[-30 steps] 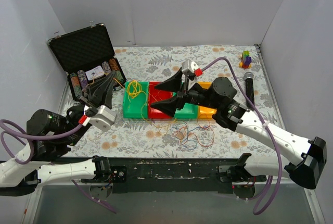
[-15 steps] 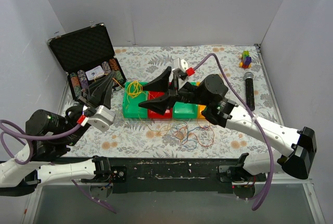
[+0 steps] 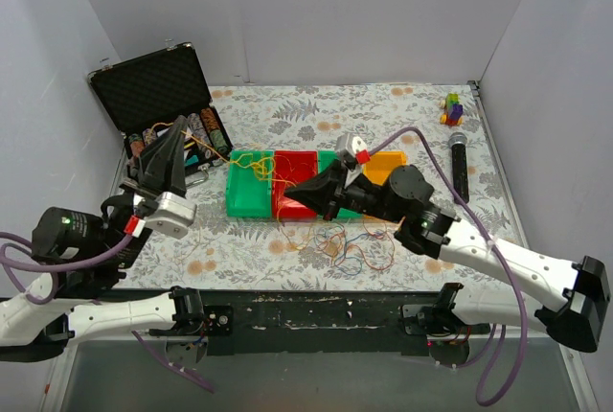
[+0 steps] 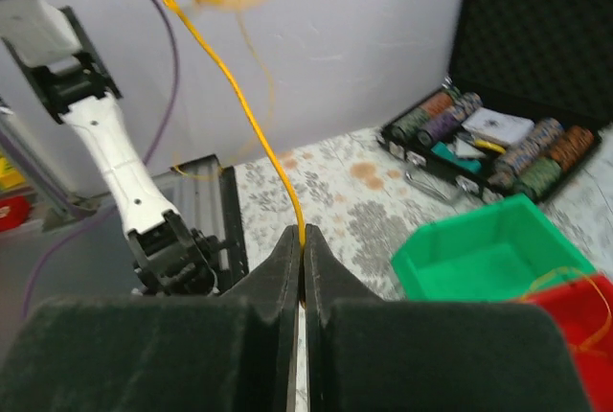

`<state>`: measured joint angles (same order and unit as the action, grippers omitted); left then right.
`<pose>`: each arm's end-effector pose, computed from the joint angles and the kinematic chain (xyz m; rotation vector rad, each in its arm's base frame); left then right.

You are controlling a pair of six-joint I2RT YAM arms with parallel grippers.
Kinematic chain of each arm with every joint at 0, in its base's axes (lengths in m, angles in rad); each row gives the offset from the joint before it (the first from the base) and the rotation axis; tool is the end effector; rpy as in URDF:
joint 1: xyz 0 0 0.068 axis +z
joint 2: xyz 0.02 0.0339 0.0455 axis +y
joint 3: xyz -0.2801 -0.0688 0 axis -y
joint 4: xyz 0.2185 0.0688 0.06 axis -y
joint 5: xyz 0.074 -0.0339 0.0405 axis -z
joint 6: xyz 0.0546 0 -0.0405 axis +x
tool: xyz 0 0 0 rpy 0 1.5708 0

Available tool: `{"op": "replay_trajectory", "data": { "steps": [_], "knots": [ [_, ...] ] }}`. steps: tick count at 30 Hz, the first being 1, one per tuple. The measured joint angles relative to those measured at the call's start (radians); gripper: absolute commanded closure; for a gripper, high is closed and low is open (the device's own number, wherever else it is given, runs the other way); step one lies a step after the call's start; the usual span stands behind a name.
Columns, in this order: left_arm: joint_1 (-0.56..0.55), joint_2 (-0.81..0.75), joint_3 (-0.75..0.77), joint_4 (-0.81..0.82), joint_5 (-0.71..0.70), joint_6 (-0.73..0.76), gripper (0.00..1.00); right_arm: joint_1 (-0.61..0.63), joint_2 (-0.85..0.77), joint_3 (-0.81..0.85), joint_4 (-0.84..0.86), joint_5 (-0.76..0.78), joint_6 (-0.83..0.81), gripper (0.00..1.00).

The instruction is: Untangle the cables

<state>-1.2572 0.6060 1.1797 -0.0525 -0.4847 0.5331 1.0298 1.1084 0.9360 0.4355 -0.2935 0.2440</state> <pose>0.0386 -0.0367 0.5029 0.5300 0.9899 -0.3930 0.1114 0.2160 0.4187 -0.7897 1.1962 1.2595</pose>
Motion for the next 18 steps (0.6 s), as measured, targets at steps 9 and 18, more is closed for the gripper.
{"op": "replay_trajectory", "data": {
  "steps": [9, 18],
  "knots": [
    [0.000, 0.001, 0.087, 0.243, -0.036, 0.220, 1.00, 0.000, -0.215, -0.320, -0.122, 0.255, 0.000, 0.99],
    [0.000, 0.018, 0.164, 0.515, -0.057, 0.368, 1.00, 0.000, -0.255, -0.363, -0.192, 0.371, 0.016, 0.99]
  ]
}}
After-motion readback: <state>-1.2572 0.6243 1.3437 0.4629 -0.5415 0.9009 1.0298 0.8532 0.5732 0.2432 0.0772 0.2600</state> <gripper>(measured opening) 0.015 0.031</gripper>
